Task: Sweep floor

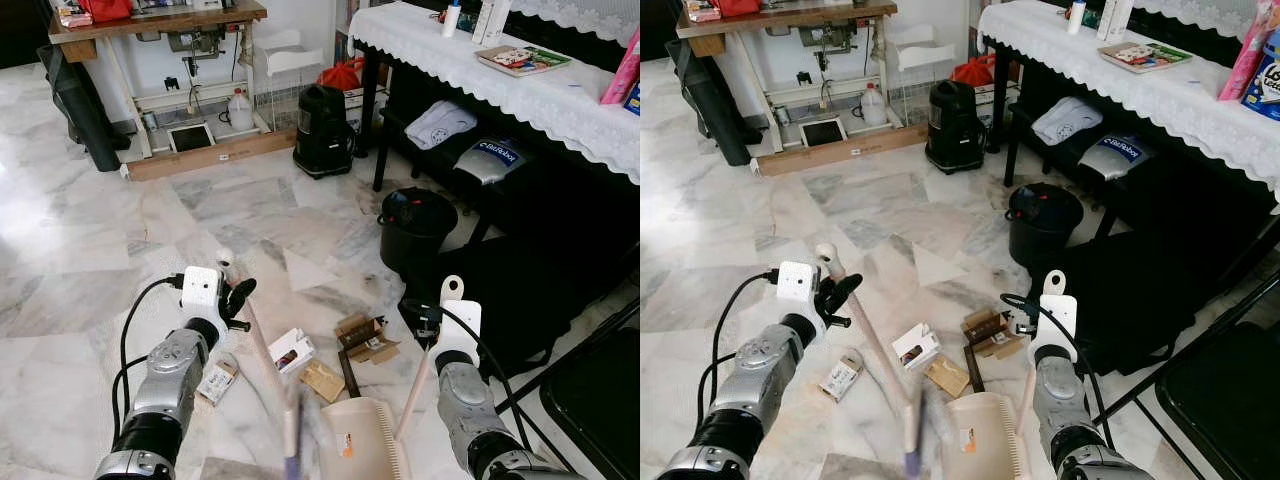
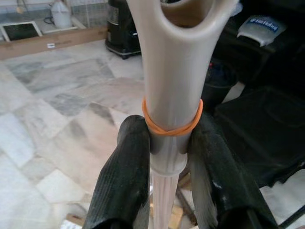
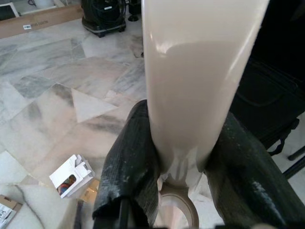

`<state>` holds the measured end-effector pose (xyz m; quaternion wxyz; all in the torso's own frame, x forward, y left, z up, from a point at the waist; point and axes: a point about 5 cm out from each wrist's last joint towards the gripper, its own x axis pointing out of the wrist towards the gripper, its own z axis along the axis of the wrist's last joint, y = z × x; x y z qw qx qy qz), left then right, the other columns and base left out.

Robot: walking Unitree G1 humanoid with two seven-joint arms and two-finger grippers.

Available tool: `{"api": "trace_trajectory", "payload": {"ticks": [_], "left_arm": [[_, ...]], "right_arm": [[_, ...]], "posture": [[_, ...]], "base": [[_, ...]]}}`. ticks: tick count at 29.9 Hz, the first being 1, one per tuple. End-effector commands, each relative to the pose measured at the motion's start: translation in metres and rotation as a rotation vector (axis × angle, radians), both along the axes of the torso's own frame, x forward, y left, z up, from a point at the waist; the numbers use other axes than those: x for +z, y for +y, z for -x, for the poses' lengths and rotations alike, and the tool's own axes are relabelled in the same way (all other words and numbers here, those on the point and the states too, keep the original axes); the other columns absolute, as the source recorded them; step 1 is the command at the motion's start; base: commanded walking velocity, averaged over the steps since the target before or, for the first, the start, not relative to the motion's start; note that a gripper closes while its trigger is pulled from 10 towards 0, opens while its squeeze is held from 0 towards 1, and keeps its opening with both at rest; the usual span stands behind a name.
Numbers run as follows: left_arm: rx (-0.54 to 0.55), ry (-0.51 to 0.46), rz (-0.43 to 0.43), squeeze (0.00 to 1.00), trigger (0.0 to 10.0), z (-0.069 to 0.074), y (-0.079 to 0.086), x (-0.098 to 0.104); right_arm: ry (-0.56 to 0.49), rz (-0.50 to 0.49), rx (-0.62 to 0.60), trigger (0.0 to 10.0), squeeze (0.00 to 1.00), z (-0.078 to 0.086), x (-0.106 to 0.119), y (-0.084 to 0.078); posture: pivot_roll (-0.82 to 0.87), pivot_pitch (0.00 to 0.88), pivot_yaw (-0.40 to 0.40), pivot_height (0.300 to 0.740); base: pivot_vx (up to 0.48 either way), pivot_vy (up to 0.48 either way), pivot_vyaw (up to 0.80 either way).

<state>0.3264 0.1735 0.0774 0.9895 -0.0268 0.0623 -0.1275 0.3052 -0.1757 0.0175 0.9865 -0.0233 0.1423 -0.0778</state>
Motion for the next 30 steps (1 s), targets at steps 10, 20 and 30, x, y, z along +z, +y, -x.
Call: {"api": "trace_trajectory", "payload": {"ticks": [10, 20, 30], "left_arm": [[-0.211, 0.05, 0.05, 0.0, 10.0, 0.003, -0.016, -0.001], [-0.361, 0.103, 0.051, 0.0, 10.0, 0.011, -0.016, 0.003], [-0.497, 0.15, 0.054, 0.0, 10.0, 0.02, -0.014, 0.016]], "right_arm": [[-0.028, -0.003, -0.008, 10.0, 0.0, -0.006, 0.007, 0.0], [-0.023, 0.005, -0.016, 10.0, 0.0, -0.006, 0.007, -0.001], [-0.021, 0.01, -0.027, 10.0, 0.0, -0.007, 0.008, -0.003]], "posture": [[0.11, 0.0, 0.007, 0.74], [0.12, 0.0, 0.006, 0.74], [0.12, 0.0, 0.004, 0.74]], "base": [[0.0, 0.0, 0.0], [0.0, 0.0, 0.0], [0.0, 0.0, 0.0]]}}
